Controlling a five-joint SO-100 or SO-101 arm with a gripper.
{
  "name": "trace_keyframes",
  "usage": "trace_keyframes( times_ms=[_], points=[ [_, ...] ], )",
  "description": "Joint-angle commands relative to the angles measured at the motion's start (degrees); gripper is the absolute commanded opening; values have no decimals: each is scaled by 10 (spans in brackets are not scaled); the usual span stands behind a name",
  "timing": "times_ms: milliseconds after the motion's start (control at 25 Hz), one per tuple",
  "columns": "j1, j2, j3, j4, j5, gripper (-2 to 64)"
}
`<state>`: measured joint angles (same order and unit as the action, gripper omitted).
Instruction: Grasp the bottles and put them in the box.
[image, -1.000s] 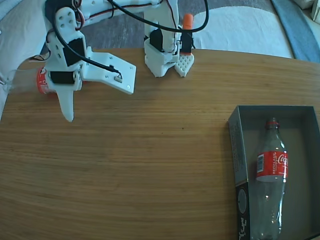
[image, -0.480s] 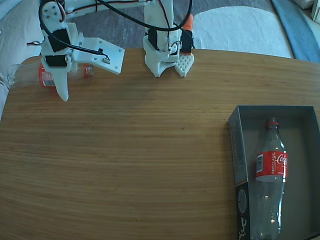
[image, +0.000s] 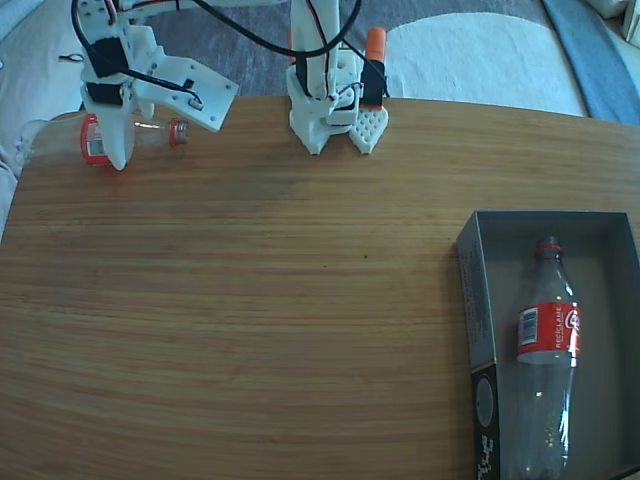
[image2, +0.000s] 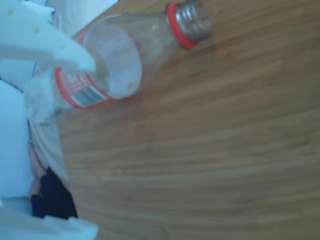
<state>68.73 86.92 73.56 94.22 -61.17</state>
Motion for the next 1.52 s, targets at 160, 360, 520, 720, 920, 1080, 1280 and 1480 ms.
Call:
trace_keyframes(
  times_ms=[160,360,520,720,920,1080,1280,1480],
  points=[
    [47,33,-7,33,-4,372],
    [77,33,-6,33,-25,369],
    [114,33,-6,33,-62,369],
    [154,33,-6,39,-77,369],
    [200,33,-6,39,-92,369],
    [235,31,-6,39,-92,371],
    [239,33,-8,36,-92,372],
    [236,26,-11,33,-95,376]
  ],
)
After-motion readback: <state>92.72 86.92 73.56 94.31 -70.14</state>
